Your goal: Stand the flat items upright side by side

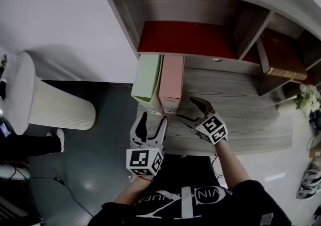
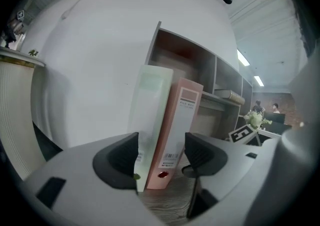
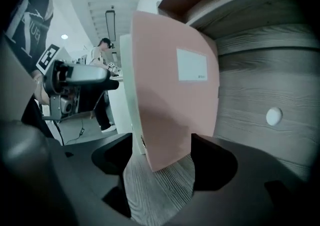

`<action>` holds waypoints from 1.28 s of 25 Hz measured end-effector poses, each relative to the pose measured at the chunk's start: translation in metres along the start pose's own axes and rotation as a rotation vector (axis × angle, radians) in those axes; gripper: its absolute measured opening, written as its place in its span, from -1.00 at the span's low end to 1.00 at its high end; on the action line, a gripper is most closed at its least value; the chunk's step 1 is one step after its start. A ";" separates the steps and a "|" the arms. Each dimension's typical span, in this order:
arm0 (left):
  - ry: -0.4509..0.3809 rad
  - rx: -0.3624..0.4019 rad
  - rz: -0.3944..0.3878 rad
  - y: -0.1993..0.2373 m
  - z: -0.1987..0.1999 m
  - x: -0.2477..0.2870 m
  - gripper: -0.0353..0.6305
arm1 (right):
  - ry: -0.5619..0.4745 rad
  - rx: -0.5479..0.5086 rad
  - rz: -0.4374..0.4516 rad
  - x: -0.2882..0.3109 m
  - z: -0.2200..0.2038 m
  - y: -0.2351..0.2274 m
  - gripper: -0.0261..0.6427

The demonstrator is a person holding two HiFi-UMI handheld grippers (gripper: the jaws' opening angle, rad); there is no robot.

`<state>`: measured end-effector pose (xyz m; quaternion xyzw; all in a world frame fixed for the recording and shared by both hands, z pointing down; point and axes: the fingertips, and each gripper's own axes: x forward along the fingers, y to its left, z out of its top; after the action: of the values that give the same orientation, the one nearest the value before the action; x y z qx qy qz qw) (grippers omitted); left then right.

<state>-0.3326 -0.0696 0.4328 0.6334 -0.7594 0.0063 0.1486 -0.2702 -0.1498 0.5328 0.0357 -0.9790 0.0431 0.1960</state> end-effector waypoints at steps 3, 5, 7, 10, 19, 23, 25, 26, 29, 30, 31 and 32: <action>-0.018 0.007 0.027 0.007 0.004 -0.006 -0.02 | -0.061 0.018 -0.026 -0.023 0.014 0.005 0.02; -0.041 0.012 0.059 0.011 0.009 -0.011 -0.02 | -0.107 0.038 -0.042 -0.038 0.023 0.006 -0.12; -0.074 0.021 0.097 0.015 0.015 -0.016 -0.02 | -0.151 0.066 -0.058 -0.054 0.031 0.004 -0.22; -0.109 0.049 0.143 0.015 0.020 -0.023 -0.02 | -0.176 0.087 -0.073 -0.077 0.037 0.001 -0.28; -0.174 0.040 0.098 -0.019 0.027 -0.054 -0.31 | -0.206 0.087 -0.086 -0.149 0.034 0.015 -0.48; -0.183 0.057 0.030 -0.046 0.022 -0.073 -0.61 | -0.243 0.103 -0.104 -0.181 0.029 0.022 -0.59; -0.189 0.062 0.028 -0.052 0.019 -0.085 -0.73 | -0.259 0.095 -0.109 -0.194 0.028 0.027 -0.64; -0.193 0.062 0.036 -0.054 0.018 -0.091 -0.77 | -0.264 0.089 -0.110 -0.200 0.027 0.030 -0.66; -0.206 0.060 0.057 -0.061 0.017 -0.109 -0.84 | -0.280 0.075 -0.113 -0.218 0.026 0.039 -0.74; -0.210 0.062 0.062 -0.064 0.016 -0.114 -0.85 | -0.287 0.074 -0.116 -0.224 0.026 0.042 -0.77; -0.214 0.064 0.067 -0.067 0.016 -0.120 -0.87 | -0.292 0.073 -0.118 -0.229 0.025 0.044 -0.79; -0.219 0.064 0.074 -0.069 0.016 -0.125 -0.88 | -0.298 0.072 -0.120 -0.235 0.025 0.046 -0.82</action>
<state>-0.2504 0.0340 0.3758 0.6063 -0.7933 -0.0329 0.0441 -0.0679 -0.0938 0.4156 0.1071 -0.9911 0.0609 0.0497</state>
